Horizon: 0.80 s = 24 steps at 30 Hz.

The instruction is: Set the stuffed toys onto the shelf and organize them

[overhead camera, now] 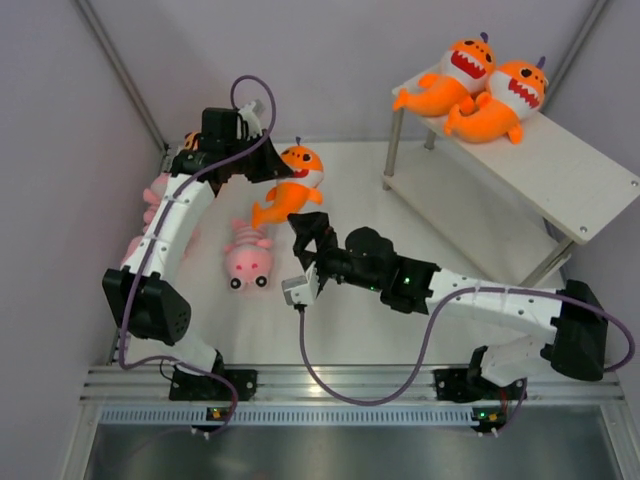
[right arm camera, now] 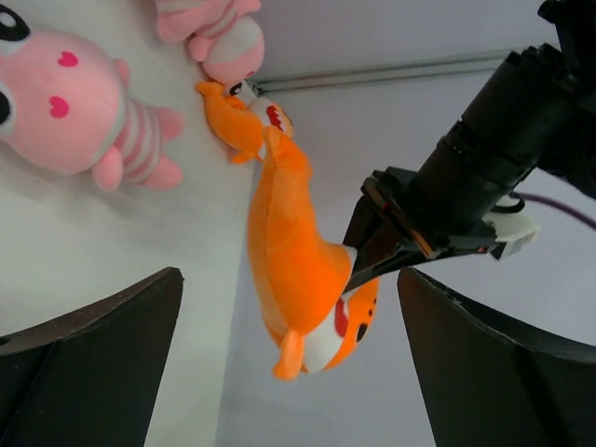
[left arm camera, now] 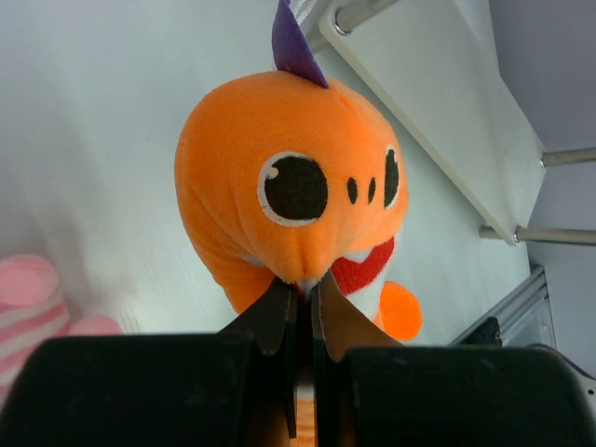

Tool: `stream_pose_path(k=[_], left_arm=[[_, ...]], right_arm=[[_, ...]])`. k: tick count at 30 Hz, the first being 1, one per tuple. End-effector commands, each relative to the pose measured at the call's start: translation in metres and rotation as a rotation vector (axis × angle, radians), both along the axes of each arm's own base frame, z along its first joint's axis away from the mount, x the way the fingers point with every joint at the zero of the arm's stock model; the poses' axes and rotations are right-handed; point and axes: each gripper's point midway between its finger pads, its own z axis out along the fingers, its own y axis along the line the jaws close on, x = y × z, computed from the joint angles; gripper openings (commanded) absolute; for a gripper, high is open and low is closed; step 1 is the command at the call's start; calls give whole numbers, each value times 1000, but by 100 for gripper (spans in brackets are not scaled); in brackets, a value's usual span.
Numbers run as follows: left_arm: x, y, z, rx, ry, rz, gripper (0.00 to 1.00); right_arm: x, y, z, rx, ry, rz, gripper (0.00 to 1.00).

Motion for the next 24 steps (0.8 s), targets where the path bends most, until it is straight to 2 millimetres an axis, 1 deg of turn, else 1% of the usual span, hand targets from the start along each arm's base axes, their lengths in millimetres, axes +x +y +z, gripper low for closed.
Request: stream_pose_path(k=[1, 2, 3, 6, 7, 8, 9, 11, 13, 14, 15, 16, 17, 18, 20, 21, 22, 23, 24], left_arm=[[-24, -6, 28, -34, -51, -50, 0], [-26, -7, 27, -43, -42, -59, 0], [-28, -8, 27, -50, -37, -65, 0], [-34, -11, 27, -67, -23, -83, 0], [-38, -11, 29, -71, -22, -89, 0], [-39, -12, 31, -75, -23, -95, 0], [-41, -12, 32, -78, -24, -102, 0], [-43, -13, 35, -81, -28, -107, 0], [-45, -14, 36, -87, -23, -118, 0], [-47, -14, 36, -89, -22, -122, 0], [-48, -15, 35, -92, -15, -129, 0], [-50, -15, 33, -93, -8, -132, 0], [-51, -15, 32, -91, -4, -135, 0], [-52, -15, 31, -89, 0, -137, 0], [-52, -14, 27, -78, 2, -149, 0], [-51, -14, 25, -71, 2, -154, 0], [-51, -13, 23, -61, 0, -157, 1], [-49, -11, 28, -46, -22, -160, 9], [-48, -7, 29, -44, -20, -151, 19]], right_arm=[[9, 8, 58, 96, -279, -41, 99], [13, 13, 51, 73, -302, -53, 99], [16, 16, 49, 66, -313, -58, 99], [27, 27, 33, -17, -340, -70, 99], [32, 29, 32, -20, -350, -83, 99], [36, 34, 23, -43, -353, -88, 99], [42, 35, 25, -44, -357, -108, 99], [51, 39, 18, -59, -349, -127, 99], [60, 39, 20, -38, -344, -153, 99], [65, 43, 18, -24, -342, -172, 99], [70, 42, 25, -6, -347, -207, 97], [75, 41, 26, -2, -347, -233, 91], [80, 45, 25, 1, -341, -250, 81], [83, 43, 29, 17, -340, -277, 51], [86, 41, 34, 34, -332, -305, 13], [86, 38, 42, 63, -331, -317, 0], [82, 38, 46, 88, -298, -316, 0], [77, 32, 70, 137, -282, -317, 0], [72, 29, 81, 165, -254, -306, 0]])
